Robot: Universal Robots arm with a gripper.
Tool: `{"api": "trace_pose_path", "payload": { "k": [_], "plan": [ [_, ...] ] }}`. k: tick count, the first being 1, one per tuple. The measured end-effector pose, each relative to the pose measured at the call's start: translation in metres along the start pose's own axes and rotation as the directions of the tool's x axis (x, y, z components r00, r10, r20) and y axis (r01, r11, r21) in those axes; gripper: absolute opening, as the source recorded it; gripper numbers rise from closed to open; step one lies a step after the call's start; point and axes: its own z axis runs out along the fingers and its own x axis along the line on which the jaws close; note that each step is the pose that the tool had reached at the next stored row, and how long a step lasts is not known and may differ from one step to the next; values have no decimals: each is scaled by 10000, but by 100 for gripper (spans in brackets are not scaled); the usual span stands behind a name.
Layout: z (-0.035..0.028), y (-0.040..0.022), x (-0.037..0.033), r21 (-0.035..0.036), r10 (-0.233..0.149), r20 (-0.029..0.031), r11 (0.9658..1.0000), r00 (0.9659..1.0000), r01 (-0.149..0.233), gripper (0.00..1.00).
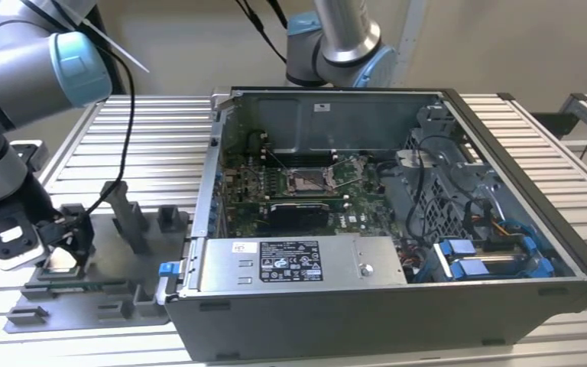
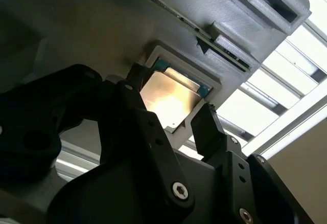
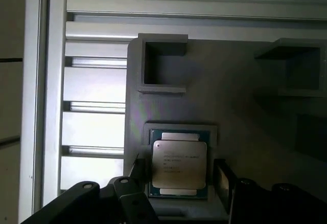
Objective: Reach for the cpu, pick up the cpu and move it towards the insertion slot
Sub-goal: 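Pick up the cpu and move it towards the insertion slot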
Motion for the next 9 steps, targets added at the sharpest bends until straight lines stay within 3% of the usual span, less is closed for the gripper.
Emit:
{"api": "trace_pose_path", "payload": {
  "k": [9],
  "plan": [
    [17,3,1,2,1,-3,10000,10000,-1,100]
  ]
}}
